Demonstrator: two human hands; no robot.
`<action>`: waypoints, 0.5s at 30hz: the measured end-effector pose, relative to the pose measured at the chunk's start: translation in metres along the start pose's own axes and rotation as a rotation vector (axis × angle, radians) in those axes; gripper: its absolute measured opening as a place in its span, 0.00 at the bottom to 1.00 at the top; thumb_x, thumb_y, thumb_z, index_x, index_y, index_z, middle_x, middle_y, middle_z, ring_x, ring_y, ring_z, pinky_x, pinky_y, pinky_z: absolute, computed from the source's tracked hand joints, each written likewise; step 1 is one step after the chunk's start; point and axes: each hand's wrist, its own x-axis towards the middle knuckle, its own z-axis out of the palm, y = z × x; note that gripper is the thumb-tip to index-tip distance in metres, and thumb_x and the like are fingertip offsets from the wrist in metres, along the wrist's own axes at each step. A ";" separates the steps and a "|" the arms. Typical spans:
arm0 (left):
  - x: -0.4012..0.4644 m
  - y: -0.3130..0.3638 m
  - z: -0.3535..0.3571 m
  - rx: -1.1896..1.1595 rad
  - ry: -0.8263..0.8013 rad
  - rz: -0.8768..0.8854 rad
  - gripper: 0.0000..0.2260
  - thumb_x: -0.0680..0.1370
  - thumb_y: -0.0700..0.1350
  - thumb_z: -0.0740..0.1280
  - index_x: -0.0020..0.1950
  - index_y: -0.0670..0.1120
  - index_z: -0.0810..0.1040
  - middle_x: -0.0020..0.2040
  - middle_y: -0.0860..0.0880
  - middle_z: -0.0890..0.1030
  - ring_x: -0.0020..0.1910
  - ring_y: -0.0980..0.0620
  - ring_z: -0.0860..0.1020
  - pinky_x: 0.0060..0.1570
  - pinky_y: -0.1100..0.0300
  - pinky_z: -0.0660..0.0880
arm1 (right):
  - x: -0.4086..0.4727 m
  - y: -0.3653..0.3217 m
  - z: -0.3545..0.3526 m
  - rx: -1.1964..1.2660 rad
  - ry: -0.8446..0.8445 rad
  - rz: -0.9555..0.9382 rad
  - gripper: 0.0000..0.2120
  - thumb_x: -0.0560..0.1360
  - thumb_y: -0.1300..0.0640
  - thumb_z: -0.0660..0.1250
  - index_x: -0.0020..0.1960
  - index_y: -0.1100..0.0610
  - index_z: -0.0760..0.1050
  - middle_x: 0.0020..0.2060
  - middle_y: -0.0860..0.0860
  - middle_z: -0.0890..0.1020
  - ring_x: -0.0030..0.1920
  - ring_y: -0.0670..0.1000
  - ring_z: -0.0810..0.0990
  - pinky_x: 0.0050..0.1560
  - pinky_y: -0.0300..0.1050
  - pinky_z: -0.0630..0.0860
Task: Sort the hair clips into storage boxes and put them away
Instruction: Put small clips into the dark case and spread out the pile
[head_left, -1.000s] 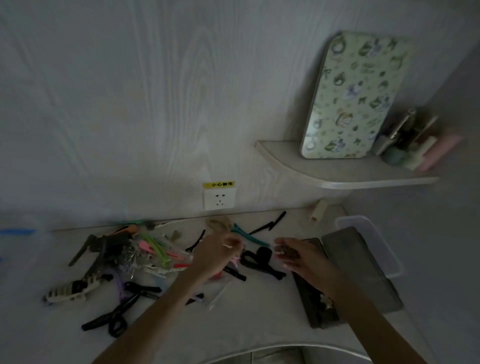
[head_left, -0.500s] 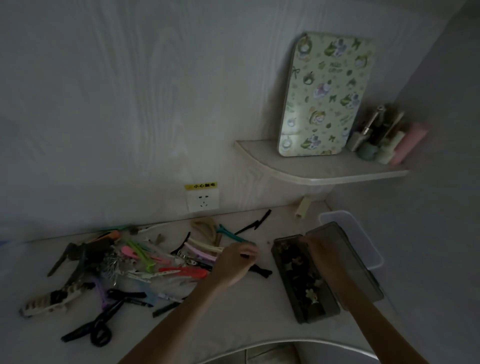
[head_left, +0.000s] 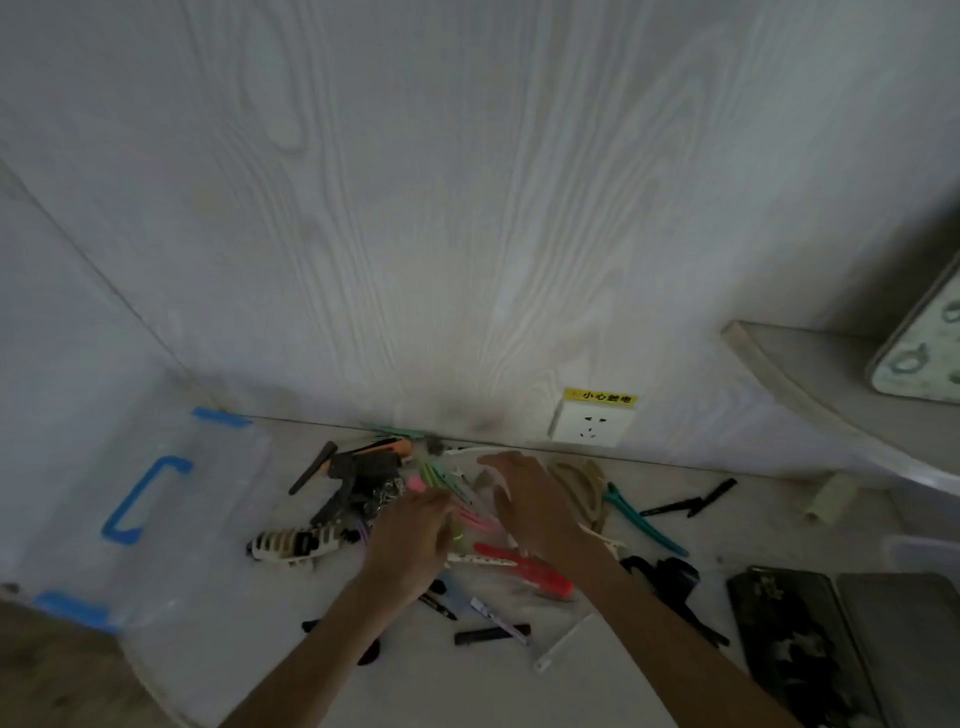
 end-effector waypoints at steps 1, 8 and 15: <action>0.001 -0.001 -0.004 -0.010 -0.026 -0.001 0.10 0.78 0.46 0.61 0.58 0.51 0.77 0.56 0.55 0.79 0.52 0.55 0.78 0.48 0.63 0.73 | 0.007 0.000 0.009 -0.051 -0.036 -0.029 0.21 0.73 0.64 0.60 0.65 0.56 0.72 0.61 0.54 0.75 0.59 0.57 0.74 0.55 0.49 0.73; 0.035 -0.014 -0.024 -0.026 0.087 -0.070 0.14 0.78 0.41 0.61 0.62 0.50 0.75 0.57 0.51 0.79 0.56 0.52 0.77 0.51 0.57 0.77 | 0.025 0.008 0.027 -0.243 -0.214 0.085 0.12 0.72 0.55 0.66 0.55 0.57 0.73 0.51 0.54 0.74 0.51 0.57 0.77 0.48 0.46 0.73; 0.083 -0.017 -0.009 0.336 0.006 -0.064 0.16 0.77 0.37 0.59 0.65 0.42 0.70 0.62 0.44 0.74 0.62 0.44 0.71 0.59 0.54 0.68 | 0.046 0.003 0.024 -0.147 0.158 -0.223 0.08 0.73 0.61 0.63 0.50 0.57 0.79 0.52 0.53 0.82 0.51 0.52 0.80 0.44 0.43 0.79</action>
